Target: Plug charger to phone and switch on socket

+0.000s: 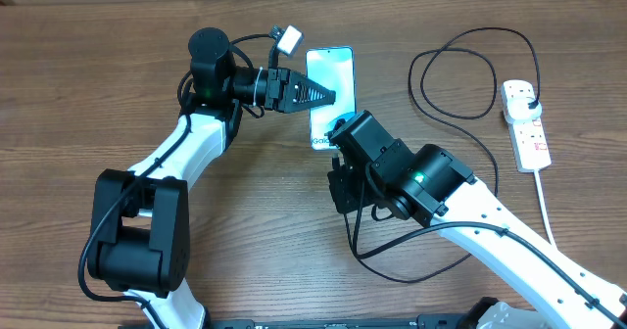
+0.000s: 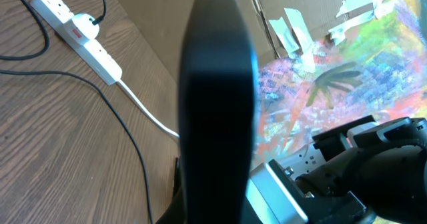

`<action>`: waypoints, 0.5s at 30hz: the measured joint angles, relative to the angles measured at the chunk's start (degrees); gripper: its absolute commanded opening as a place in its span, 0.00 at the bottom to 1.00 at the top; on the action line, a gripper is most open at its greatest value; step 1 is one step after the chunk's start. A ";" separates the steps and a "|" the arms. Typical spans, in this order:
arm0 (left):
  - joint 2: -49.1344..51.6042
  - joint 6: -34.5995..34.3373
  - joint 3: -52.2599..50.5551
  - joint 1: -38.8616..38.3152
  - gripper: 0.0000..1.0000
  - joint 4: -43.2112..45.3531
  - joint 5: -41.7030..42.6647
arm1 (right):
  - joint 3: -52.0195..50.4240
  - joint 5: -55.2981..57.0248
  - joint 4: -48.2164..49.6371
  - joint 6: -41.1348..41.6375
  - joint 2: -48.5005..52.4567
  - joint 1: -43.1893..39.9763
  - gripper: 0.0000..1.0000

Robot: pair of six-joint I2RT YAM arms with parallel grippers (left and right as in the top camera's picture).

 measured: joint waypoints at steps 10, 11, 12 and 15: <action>0.00 2.38 0.00 0.00 0.04 -2.73 -0.02 | 0.00 1.88 1.05 0.02 0.00 0.00 0.04; 0.00 2.69 0.00 0.00 0.04 -2.82 -0.07 | 0.00 2.29 1.07 0.02 0.00 0.00 0.04; 0.00 2.84 0.00 0.00 0.04 -2.84 -0.07 | 0.00 2.51 1.09 0.00 0.00 0.00 0.04; 0.00 3.04 0.00 0.00 0.04 -2.97 -0.11 | 0.00 2.84 1.46 0.02 0.00 0.00 0.04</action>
